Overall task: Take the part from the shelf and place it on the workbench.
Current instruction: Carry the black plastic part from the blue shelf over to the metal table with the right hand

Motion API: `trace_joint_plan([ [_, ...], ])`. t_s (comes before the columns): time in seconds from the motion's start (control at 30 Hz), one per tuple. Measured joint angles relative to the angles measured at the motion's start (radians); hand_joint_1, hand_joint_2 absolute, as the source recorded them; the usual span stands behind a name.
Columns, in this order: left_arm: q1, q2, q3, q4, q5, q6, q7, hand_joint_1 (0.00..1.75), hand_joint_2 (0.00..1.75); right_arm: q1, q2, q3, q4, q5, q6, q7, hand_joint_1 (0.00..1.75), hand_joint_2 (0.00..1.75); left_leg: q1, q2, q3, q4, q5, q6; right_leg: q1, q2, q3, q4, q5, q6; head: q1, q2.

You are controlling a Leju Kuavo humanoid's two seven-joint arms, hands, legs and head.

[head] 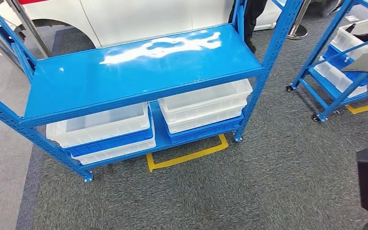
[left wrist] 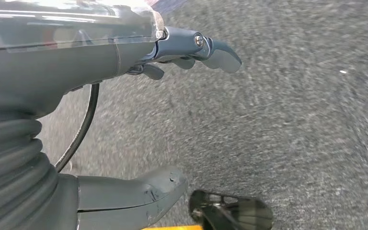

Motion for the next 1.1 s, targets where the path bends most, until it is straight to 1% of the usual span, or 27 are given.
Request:
trace_joint_plan([
  [0.07,0.001,0.002,0.000,0.000,-0.007,0.000,0.001,0.00,1.75,-0.008,0.000,-0.049,-0.044,0.065,-0.001,0.058,1.75,1.75,-0.002,-0.053,0.048,-0.110,0.051,0.016,0.000,0.024,-0.005,0.002,0.005,0.008,0.000,0.000],
  [0.1,0.001,0.004,0.000,0.000,-0.009,-0.001,0.001,0.00,1.75,-0.012,0.000,-0.069,-0.066,0.093,-0.002,0.085,1.75,1.75,-0.004,-0.071,0.057,-0.135,0.059,0.020,-0.004,0.037,-0.009,0.002,0.010,0.015,0.000,0.000],
  [0.13,0.002,0.005,0.000,0.000,-0.011,-0.001,0.001,0.00,1.75,-0.014,0.000,-0.084,-0.086,0.118,-0.003,0.109,1.75,1.75,-0.006,-0.077,0.060,-0.142,0.059,0.022,-0.008,0.049,-0.014,0.000,0.015,0.023,0.000,0.000],
  [0.17,0.001,0.004,0.000,0.000,-0.014,-0.001,0.000,0.00,1.75,-0.016,0.000,-0.097,-0.107,0.143,-0.003,0.134,1.75,1.75,-0.008,-0.065,0.063,-0.153,0.062,0.023,-0.010,0.063,-0.018,-0.004,0.022,0.032,0.000,0.000],
  [0.2,0.000,0.005,0.000,0.000,-0.017,-0.001,-0.001,0.00,1.75,-0.016,0.000,-0.109,-0.128,0.169,-0.003,0.157,1.75,1.75,-0.006,-0.049,0.069,-0.167,0.066,0.023,-0.010,0.061,-0.022,-0.004,0.023,0.039,0.000,0.000],
  [0.27,0.000,0.005,0.000,0.000,-0.021,-0.002,-0.004,0.00,1.75,-0.020,0.000,-0.127,-0.161,0.209,-0.003,0.192,1.75,1.75,-0.001,-0.016,0.078,-0.198,0.076,0.027,-0.003,0.016,-0.044,0.036,-0.007,0.046,0.002,0.000],
  [0.33,0.004,0.005,0.001,0.000,-0.023,-0.003,-0.006,0.00,1.75,-0.026,0.000,-0.138,-0.183,0.233,-0.002,0.215,1.75,1.75,-0.002,0.017,0.076,-0.205,0.082,0.031,-0.001,-0.041,-0.088,0.143,-0.073,0.048,0.004,0.000],
  [0.37,0.006,0.005,0.001,0.000,-0.024,-0.004,-0.006,0.00,1.75,-0.028,0.000,-0.141,-0.191,0.240,-0.002,0.224,1.75,1.75,-0.003,0.034,0.074,-0.203,0.081,0.031,-0.003,-0.053,-0.109,0.198,-0.099,0.051,0.003,0.000],
  [0.4,0.007,0.005,0.002,0.000,-0.025,-0.004,-0.006,0.00,1.75,-0.028,0.000,-0.145,-0.196,0.248,-0.002,0.234,1.75,1.75,-0.005,0.050,0.072,-0.201,0.080,0.030,-0.004,-0.059,-0.119,0.231,-0.110,0.054,0.003,0.000],
  [0.43,0.006,0.005,0.002,0.000,-0.026,-0.005,-0.006,0.00,1.75,-0.028,0.000,-0.149,-0.201,0.256,-0.002,0.244,1.75,1.75,-0.006,0.066,0.069,-0.198,0.078,0.029,-0.006,-0.064,-0.112,0.232,-0.103,0.056,0.003,0.000],
  [0.47,0.005,0.004,0.002,0.000,-0.027,-0.006,-0.007,0.00,1.75,-0.027,0.000,-0.153,-0.207,0.265,-0.002,0.255,1.75,1.75,-0.006,0.080,0.067,-0.194,0.076,0.027,-0.006,-0.070,-0.086,0.196,-0.083,0.056,0.004,0.000],
  [0.5,0.004,0.004,0.002,0.000,-0.029,-0.008,-0.007,0.00,1.75,-0.027,0.000,-0.156,-0.215,0.274,-0.002,0.266,1.75,1.75,-0.006,0.093,0.066,-0.190,0.073,0.025,-0.006,-0.083,-0.043,0.130,-0.055,0.055,0.004,0.000],
  [0.57,0.002,0.003,0.003,0.000,-0.030,-0.010,-0.008,0.00,1.75,-0.028,0.000,-0.160,-0.229,0.283,-0.002,0.277,1.75,1.75,-0.009,0.114,0.067,-0.181,0.066,0.016,0.000,-0.116,0.027,0.019,-0.025,0.046,0.003,0.000],
  [0.6,0.001,0.003,0.004,0.000,-0.031,-0.010,-0.009,0.00,1.75,-0.028,0.000,-0.161,-0.234,0.285,-0.002,0.280,1.75,1.75,-0.010,0.123,0.069,-0.178,0.063,0.010,0.004,-0.126,0.042,-0.009,-0.021,0.040,0.004,0.000],
  [0.63,-0.001,0.003,0.004,0.000,-0.031,-0.010,-0.009,0.00,1.75,-0.028,0.000,-0.162,-0.238,0.287,-0.002,0.282,1.75,1.75,-0.012,0.130,0.072,-0.176,0.061,0.005,0.007,-0.126,0.040,-0.012,-0.022,0.033,0.004,0.000],
  [0.7,-0.004,0.003,0.005,0.000,-0.031,-0.010,-0.010,0.00,1.75,-0.025,0.000,-0.166,-0.246,0.288,-0.002,0.284,1.75,1.75,-0.012,0.142,0.075,-0.174,0.059,-0.004,0.006,-0.109,0.034,-0.016,-0.014,0.022,0.004,0.000],
  [0.73,-0.004,0.003,0.005,0.000,-0.032,-0.010,-0.010,0.00,1.75,-0.023,0.000,-0.168,-0.251,0.287,-0.002,0.285,1.75,1.75,-0.011,0.129,0.073,-0.165,0.048,-0.009,0.003,-0.100,0.032,-0.020,-0.010,0.015,0.004,0.000],
  [0.77,-0.004,0.003,0.006,0.000,-0.033,-0.010,-0.010,0.00,1.75,-0.022,0.000,-0.169,-0.254,0.285,-0.002,0.286,1.75,1.75,-0.009,0.105,0.063,-0.141,0.027,-0.013,0.000,-0.090,0.030,-0.024,-0.005,0.008,0.004,0.000],
  [0.83,-0.002,0.002,0.008,0.000,-0.034,-0.009,-0.010,0.00,1.75,-0.020,0.001,-0.170,-0.257,0.278,-0.002,0.286,1.75,1.75,-0.006,0.046,0.018,-0.035,-0.042,-0.018,-0.002,-0.071,0.023,-0.027,0.003,-0.002,0.003,0.000],
  [0.87,0.001,0.002,0.009,0.000,-0.035,-0.009,-0.009,0.00,1.75,-0.019,0.001,-0.170,-0.258,0.275,-0.002,0.286,1.75,1.75,-0.005,0.031,-0.011,0.031,-0.073,-0.020,-0.001,-0.059,0.019,-0.026,0.005,-0.004,0.003,0.000],
  [0.9,0.003,0.002,0.011,0.000,-0.036,-0.008,-0.007,0.00,1.75,-0.017,0.001,-0.170,-0.258,0.273,-0.002,0.287,1.75,1.75,-0.005,0.024,-0.033,0.080,-0.088,-0.020,0.001,-0.046,0.016,-0.025,0.006,-0.005,0.003,0.000],
  [0.93,0.004,0.002,0.015,0.000,-0.037,-0.008,-0.006,0.00,1.75,-0.014,0.001,-0.170,-0.258,0.274,-0.002,0.289,1.75,1.75,-0.005,0.022,-0.040,0.098,-0.082,-0.019,0.002,-0.033,0.014,-0.023,0.007,-0.006,0.003,0.000],
  [0.97,0.005,0.002,0.019,0.000,-0.039,-0.007,-0.006,0.00,1.75,-0.009,0.001,-0.170,-0.259,0.279,-0.002,0.293,1.75,1.75,-0.005,0.019,-0.031,0.078,-0.057,-0.017,0.003,-0.019,0.013,-0.020,0.007,-0.005,0.003,0.000],
  [1.0,0.005,0.002,0.022,0.000,-0.040,-0.007,-0.006,0.00,1.75,-0.004,0.001,-0.170,-0.260,0.287,-0.002,0.301,1.75,1.75,-0.005,0.010,-0.006,0.022,-0.018,-0.012,0.004,-0.005,0.012,-0.018,0.008,-0.005,0.003,0.000],
  [1.03,0.005,0.002,0.024,0.000,-0.042,-0.007,-0.006,0.00,1.75,0.001,0.001,-0.169,-0.262,0.297,-0.002,0.309,1.75,1.75,-0.005,-0.012,0.025,-0.045,0.016,-0.006,0.004,0.008,0.011,-0.015,0.008,-0.004,0.003,0.000],
  [1.07,0.005,0.002,0.025,0.000,-0.043,-0.007,-0.007,0.00,1.75,0.006,0.001,-0.169,-0.263,0.307,-0.002,0.316,1.75,1.75,-0.005,-0.037,0.050,-0.103,0.040,0.000,0.005,0.019,0.009,-0.012,0.009,0.000,0.004,0.000],
  [1.1,0.006,0.002,0.026,0.000,-0.045,-0.006,-0.008,0.00,1.75,0.010,0.001,-0.168,-0.264,0.318,-0.002,0.323,1.75,1.75,-0.005,-0.057,0.066,-0.143,0.050,0.005,0.004,0.031,0.004,-0.010,0.012,0.005,0.003,0.000],
])
